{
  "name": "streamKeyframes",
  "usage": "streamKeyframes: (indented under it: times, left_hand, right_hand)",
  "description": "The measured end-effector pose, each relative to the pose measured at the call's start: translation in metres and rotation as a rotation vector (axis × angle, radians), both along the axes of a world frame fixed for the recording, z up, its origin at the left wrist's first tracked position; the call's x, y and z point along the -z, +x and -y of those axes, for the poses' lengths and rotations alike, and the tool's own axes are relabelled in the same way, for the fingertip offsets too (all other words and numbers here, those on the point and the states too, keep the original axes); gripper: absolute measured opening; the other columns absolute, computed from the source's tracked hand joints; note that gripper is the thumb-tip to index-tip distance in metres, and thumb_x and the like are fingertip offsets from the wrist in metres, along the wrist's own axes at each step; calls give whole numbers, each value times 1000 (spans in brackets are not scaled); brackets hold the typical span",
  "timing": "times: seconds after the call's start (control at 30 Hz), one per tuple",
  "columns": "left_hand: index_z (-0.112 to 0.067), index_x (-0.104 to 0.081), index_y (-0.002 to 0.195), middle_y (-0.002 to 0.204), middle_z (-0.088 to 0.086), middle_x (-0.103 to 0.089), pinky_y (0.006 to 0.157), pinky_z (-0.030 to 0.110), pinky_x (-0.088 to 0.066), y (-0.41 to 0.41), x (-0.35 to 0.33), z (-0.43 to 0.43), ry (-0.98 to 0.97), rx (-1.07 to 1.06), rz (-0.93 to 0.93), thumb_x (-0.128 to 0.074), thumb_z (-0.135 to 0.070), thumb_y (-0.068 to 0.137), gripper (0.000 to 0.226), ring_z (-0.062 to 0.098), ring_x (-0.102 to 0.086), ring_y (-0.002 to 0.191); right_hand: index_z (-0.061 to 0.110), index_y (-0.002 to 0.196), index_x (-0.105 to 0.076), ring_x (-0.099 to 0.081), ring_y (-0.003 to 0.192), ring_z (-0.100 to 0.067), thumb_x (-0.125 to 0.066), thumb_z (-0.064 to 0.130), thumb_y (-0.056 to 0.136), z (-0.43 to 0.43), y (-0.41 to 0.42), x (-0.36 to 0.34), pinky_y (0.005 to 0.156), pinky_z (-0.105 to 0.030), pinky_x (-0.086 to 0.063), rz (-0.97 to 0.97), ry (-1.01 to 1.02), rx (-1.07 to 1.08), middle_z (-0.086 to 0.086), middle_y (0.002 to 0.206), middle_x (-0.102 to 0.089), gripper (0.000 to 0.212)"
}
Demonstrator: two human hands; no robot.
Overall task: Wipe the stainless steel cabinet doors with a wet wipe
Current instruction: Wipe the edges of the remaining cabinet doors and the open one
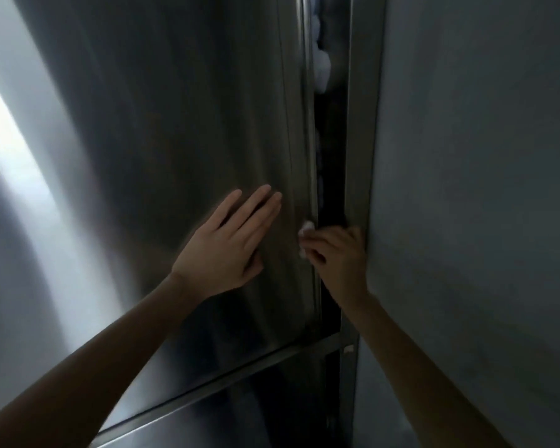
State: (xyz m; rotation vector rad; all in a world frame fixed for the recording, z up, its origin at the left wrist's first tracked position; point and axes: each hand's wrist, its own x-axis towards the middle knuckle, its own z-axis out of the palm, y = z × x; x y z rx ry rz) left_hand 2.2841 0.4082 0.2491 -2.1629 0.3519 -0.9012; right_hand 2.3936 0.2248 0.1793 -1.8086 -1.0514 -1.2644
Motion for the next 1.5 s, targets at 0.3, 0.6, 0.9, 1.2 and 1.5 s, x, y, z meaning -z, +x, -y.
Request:
streamKeyframes:
  times: [0.3, 0.6, 0.9, 1.2, 1.5]
  left_hand:
    - [-1, -38, 146, 157, 13, -30, 121, 44, -7, -14, 12, 15, -144, -28, -52, -53, -26, 81, 72, 29, -20, 147]
    - [0, -58, 131, 143, 15, -50, 107, 55, -35, -73, 140, 58, -351, -129, -281, -86, -24, 57, 83, 34, -46, 133]
    - [-7, -60, 131, 142, 10, -53, 115, 42, -25, -87, 256, 77, -338, -136, -336, -85, -34, 58, 81, 27, -47, 133]
    - [-8, -49, 141, 150, 11, -42, 116, 43, -21, -56, 394, 28, -246, -156, -238, -74, -37, 73, 78, 27, -35, 141]
    - [-17, -22, 155, 162, 1, -16, 122, 45, -3, -15, 464, -21, -94, -73, 90, -42, -57, 92, 77, 22, -10, 150]
  right_hand:
    - [9, 78, -75, -64, 70, -19, -79, 4, 68, 51, -52, 42, 70, -29, -34, -184, -41, -26, -2, 82, -72, 12]
    - [11, 79, -75, -60, 73, -12, -82, 4, 68, 87, -61, 94, 67, -32, -37, -241, -176, -116, 1, 86, -72, 14]
    - [13, 81, -75, -64, 73, -13, -84, 8, 67, 84, -70, 184, 70, -20, -33, -322, -264, -146, 3, 85, -72, 17]
    - [12, 83, -76, -64, 76, -16, -84, 6, 66, 43, -49, 318, 75, -16, -28, -291, -138, -65, 2, 86, -73, 19]
    - [12, 84, -75, -64, 75, -16, -82, 5, 69, 17, -19, 404, 70, -28, -38, -58, 22, -47, 3, 88, -72, 18]
